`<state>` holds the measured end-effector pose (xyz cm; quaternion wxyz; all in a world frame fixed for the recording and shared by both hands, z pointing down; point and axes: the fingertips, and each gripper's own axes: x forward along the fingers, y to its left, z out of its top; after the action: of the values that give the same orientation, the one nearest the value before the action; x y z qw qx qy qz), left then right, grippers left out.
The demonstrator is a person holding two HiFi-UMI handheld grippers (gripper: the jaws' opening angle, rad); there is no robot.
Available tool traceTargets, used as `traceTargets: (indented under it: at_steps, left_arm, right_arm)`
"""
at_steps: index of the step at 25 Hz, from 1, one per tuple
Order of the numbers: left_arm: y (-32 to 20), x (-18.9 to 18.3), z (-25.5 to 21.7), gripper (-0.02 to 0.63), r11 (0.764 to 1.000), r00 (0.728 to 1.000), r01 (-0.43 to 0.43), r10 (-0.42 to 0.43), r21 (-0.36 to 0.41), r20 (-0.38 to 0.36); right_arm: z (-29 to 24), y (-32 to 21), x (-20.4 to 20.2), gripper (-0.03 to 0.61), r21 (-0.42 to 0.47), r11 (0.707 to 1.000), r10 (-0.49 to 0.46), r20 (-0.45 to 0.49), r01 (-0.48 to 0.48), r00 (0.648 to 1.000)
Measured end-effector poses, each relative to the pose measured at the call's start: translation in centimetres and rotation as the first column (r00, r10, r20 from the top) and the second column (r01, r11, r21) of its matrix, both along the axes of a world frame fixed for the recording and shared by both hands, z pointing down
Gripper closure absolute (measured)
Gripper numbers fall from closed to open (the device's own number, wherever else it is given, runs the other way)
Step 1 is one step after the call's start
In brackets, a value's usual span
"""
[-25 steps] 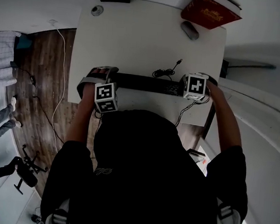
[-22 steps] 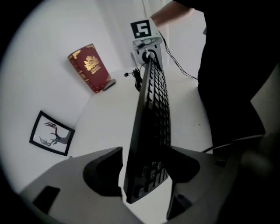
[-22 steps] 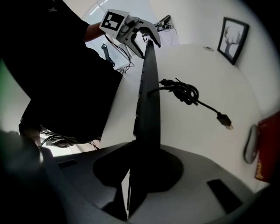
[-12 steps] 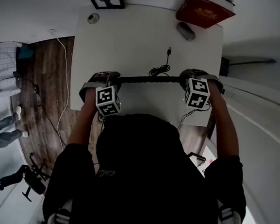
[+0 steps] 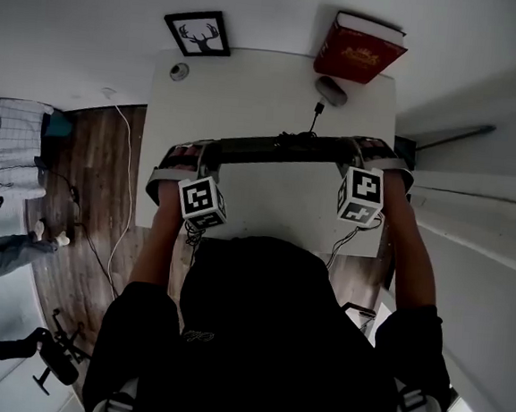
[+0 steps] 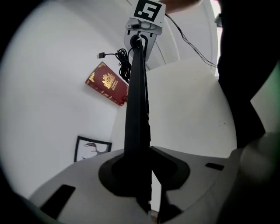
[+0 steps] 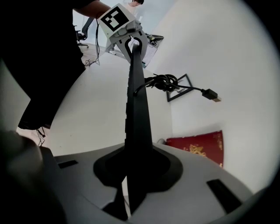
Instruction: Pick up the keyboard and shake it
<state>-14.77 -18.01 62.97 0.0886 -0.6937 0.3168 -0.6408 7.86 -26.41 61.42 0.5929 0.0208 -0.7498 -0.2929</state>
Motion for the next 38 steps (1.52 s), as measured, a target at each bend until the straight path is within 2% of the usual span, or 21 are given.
traceTargets:
  at_steps: [5, 9, 14, 16, 20, 26, 29, 31, 34, 38]
  left_arm:
    - [-1.8, -1.2, -7.3, 0.529, 0.987, 0.991, 0.011, -0.032, 0.158, 0.131]
    - [-3.3, -2.3, -13.6, 0.531, 0.952, 0.968, 0.061, -0.131, 0.301, 0.216]
    - [-1.9, -2.7, -19.7, 0.534, 0.906, 0.932, 0.108, -0.236, 0.410, 0.276]
    - [-0.3, -3.1, -22.4, 0.535, 0.885, 0.921, 0.110, -0.262, 0.453, 0.288]
    - [0.5, -4.3, -26.1, 0.537, 0.859, 0.922, 0.094, -0.266, 0.504, 0.281]
    - [-1.4, -6.7, -27.6, 0.535, 0.845, 0.939, 0.036, -0.211, 0.533, 0.272]
    - [-2.6, -6.1, -27.7, 0.534, 0.843, 0.954, 0.007, -0.166, 0.537, 0.249]
    - [-3.7, -4.2, -28.1, 0.535, 0.835, 0.962, -0.039, -0.117, 0.549, 0.246]
    - [-5.7, 0.5, -28.5, 0.535, 0.815, 0.971, -0.136, -0.003, 0.563, 0.240]
    - [-8.5, 8.7, -28.5, 0.535, 0.776, 0.958, -0.276, 0.177, 0.567, 0.225]
  right_arm:
    - [-6.8, -2.2, -1.0, 0.495, 0.198, 0.980, -0.046, 0.084, 0.028, 0.995]
    - [-12.8, -4.2, -2.2, 0.495, 0.376, 0.926, -0.095, 0.132, 0.039, 0.987]
    - [-19.3, -3.5, -2.7, 0.492, 0.487, 0.873, -0.065, 0.190, -0.036, 0.980]
    - [-22.1, -1.9, -3.0, 0.492, 0.536, 0.842, -0.050, 0.206, -0.070, 0.977]
    - [-25.8, -0.3, -3.9, 0.492, 0.605, 0.791, -0.048, 0.211, -0.092, 0.976]
    - [-29.2, 3.5, -5.0, 0.494, 0.660, 0.741, 0.002, 0.181, -0.122, 0.984]
    - [-30.6, 5.7, -4.2, 0.494, 0.702, 0.701, 0.044, 0.135, -0.127, 0.990]
    - [-31.5, 6.8, -2.5, 0.494, 0.727, 0.671, 0.101, 0.109, -0.148, 0.989]
    - [-32.6, 9.0, 1.3, 0.492, 0.744, 0.636, 0.215, 0.084, -0.205, 0.973]
    - [-33.0, 12.2, 6.9, 0.485, 0.767, 0.576, 0.388, 0.050, -0.284, 0.920]
